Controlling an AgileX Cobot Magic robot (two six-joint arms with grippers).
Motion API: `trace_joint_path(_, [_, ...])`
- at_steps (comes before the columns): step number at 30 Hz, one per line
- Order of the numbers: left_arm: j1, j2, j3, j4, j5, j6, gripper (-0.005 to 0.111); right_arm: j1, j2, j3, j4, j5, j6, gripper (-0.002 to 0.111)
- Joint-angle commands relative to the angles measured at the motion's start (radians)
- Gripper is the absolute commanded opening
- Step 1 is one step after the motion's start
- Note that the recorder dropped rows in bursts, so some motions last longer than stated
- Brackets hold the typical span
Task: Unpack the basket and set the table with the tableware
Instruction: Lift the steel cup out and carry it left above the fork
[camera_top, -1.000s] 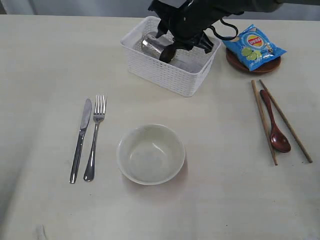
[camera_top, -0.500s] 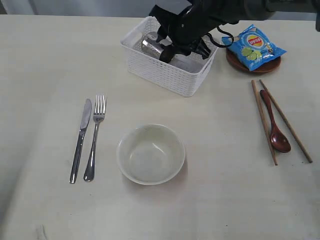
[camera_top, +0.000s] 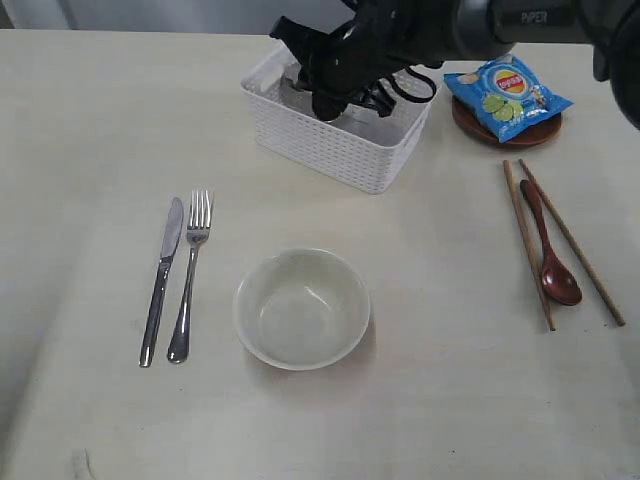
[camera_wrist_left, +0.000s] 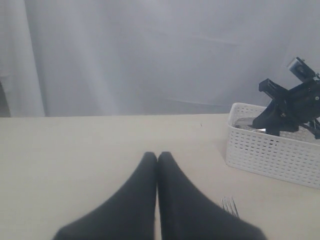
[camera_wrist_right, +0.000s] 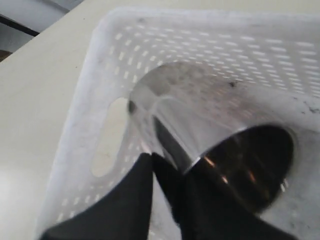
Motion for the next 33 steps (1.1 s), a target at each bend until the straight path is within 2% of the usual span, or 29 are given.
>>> trace_joint_path(1, [-0.002, -0.004, 0.003, -0.004, -0.007, 0.001, 0.000, 0.000, -0.011, -0.003, -0.016, 0.011, -0.064, 0.000])
trace_joint_path(10, [-0.002, -0.004, 0.003, 0.002, -0.007, 0.001, 0.000, 0.000, -0.153, -0.003, -0.096, 0.091, -0.166, -0.001])
trace_joint_path(14, [-0.002, -0.004, 0.003, 0.002, -0.007, 0.001, 0.000, 0.010, -0.251, -0.030, -0.086, 0.205, -0.273, -0.001])
trace_joint_path(17, [-0.002, -0.004, 0.003, 0.002, -0.007, 0.001, 0.000, 0.057, -0.244, -0.215, -0.086, 0.470, -0.373, -0.001])
trace_joint_path(20, [-0.002, -0.004, 0.003, 0.002, -0.007, 0.001, 0.000, 0.112, -0.176, -0.403, -0.108, 0.626, -0.387, -0.001])
trace_joint_path(26, [-0.002, -0.004, 0.003, 0.002, -0.007, 0.001, 0.000, 0.252, 0.037, -0.681, -0.336, 0.914, -0.360, -0.001])
trace_joint_path(33, [-0.002, -0.004, 0.003, 0.002, -0.007, 0.001, 0.000, 0.306, 0.187, -0.885, -0.388, 0.961, -0.353, -0.001])
